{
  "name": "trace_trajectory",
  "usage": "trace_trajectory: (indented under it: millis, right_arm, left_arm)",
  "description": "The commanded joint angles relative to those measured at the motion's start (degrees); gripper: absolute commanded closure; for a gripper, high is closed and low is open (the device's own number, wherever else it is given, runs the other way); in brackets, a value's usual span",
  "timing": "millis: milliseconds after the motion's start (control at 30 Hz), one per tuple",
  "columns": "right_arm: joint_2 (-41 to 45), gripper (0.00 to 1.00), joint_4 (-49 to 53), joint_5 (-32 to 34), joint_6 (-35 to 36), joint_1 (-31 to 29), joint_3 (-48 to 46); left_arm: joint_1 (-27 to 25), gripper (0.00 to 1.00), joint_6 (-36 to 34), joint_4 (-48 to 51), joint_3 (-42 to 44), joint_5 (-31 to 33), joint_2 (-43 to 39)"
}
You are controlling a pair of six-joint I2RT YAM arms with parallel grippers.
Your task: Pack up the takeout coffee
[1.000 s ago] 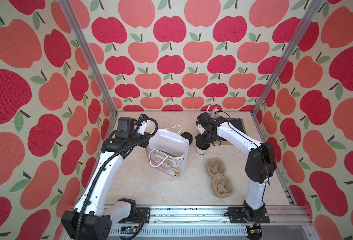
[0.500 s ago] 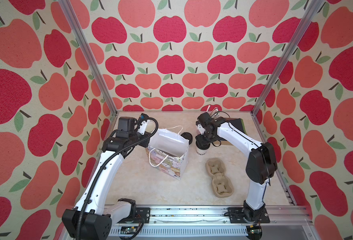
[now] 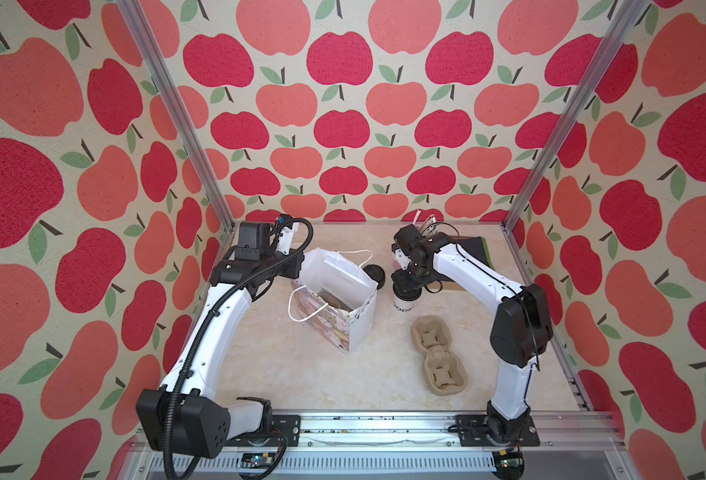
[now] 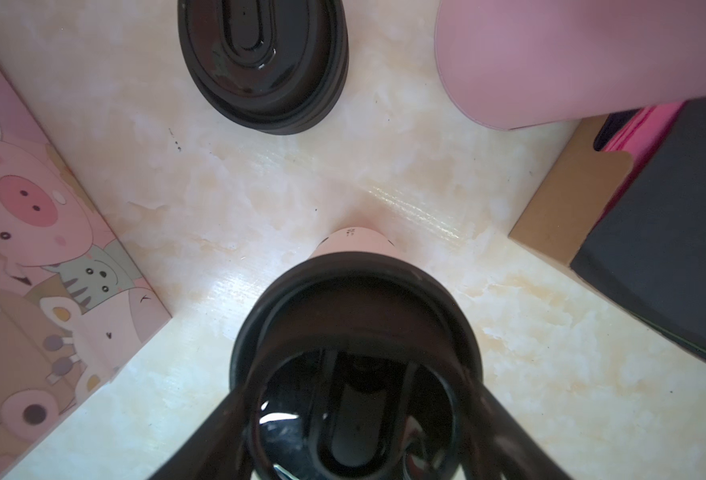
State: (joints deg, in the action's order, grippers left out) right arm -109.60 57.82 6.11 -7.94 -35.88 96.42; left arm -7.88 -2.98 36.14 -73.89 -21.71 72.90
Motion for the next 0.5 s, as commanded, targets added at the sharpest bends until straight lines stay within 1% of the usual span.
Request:
trace_trajectory:
  millis: [0,100,267,300,467]
  right_arm:
    - [-1.6,0.31,1.8,-0.8,0.4,-0.4,-1.0]
    - [-2.4,0.31,3.4,-0.6,0.8,-0.6,0.9]
    - [-1.4,0.31,4.3,0.4,1.1,-0.7,1.7]
    - [-1.0,0.31,4.3,0.3,1.0,-0.7,1.6]
    - [0.7,0.31,4.1,0.4,0.8,-0.7,0.3]
  left_arm:
    - [0.5,1.0,-0.2,-0.9,1.4,-0.8,-2.4]
    - [0.5,1.0,-0.6,1.7,0.2,-0.6,-1.5]
    - [0.8,1.0,-0.9,2.4,1.0,0.1,-2.4]
    - [1.0,0.98,-1.0,2.1,1.4,0.1,-3.0]
    - [2.1,0.8,-0.9,2.0,1.6,-1.2,-4.1]
